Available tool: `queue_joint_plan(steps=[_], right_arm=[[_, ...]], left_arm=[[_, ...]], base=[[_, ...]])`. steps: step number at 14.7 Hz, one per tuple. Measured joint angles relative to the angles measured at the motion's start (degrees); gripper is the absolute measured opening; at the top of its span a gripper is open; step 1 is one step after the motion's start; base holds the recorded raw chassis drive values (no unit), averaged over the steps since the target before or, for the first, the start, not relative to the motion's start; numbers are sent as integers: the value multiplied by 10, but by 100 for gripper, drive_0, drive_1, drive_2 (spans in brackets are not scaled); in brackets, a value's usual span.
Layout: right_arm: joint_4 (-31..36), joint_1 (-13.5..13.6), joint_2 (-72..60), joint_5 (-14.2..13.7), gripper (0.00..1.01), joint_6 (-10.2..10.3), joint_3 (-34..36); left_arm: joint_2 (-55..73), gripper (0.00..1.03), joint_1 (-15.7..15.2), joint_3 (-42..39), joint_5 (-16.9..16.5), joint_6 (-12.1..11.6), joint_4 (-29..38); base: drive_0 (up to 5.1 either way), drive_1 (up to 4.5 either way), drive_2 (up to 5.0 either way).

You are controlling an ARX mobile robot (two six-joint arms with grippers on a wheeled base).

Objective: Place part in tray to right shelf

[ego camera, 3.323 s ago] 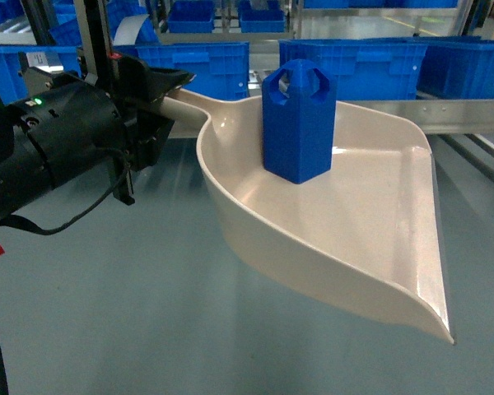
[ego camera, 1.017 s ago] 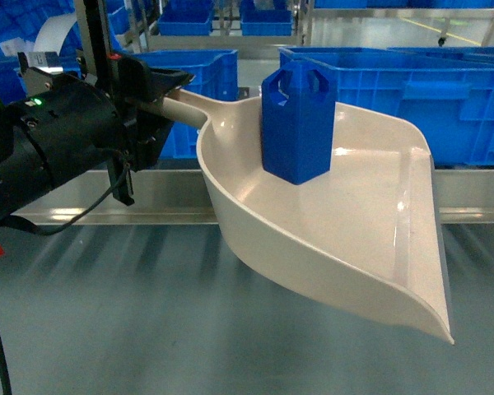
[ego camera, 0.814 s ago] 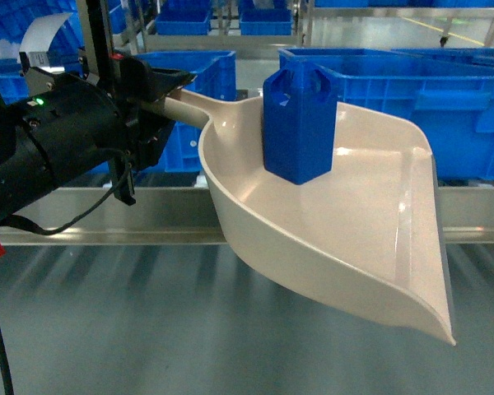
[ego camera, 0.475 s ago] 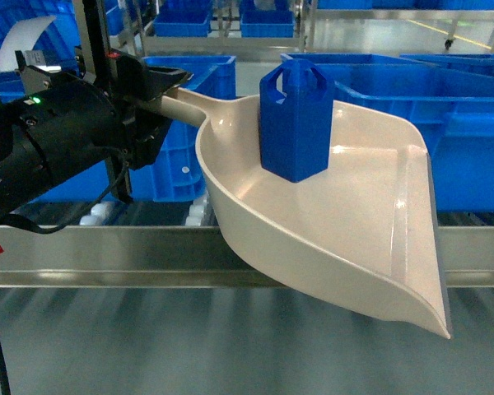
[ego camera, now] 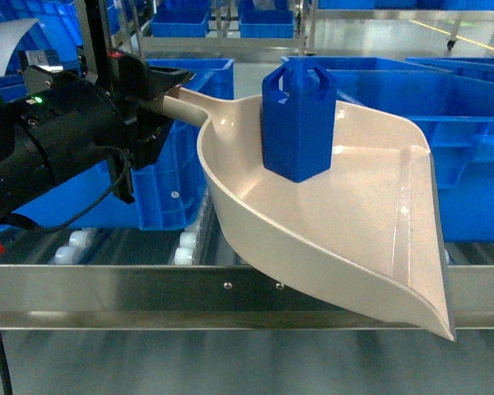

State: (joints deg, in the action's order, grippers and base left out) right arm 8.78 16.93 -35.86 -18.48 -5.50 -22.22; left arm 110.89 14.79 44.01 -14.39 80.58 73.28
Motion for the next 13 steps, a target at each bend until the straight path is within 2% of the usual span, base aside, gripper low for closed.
queue_joint_plan(steps=[13], right_arm=[[0,0,0,0,98,0,0]], left_arm=[[0,14,0,0,0,0,0]], base=[[0,0,0]])
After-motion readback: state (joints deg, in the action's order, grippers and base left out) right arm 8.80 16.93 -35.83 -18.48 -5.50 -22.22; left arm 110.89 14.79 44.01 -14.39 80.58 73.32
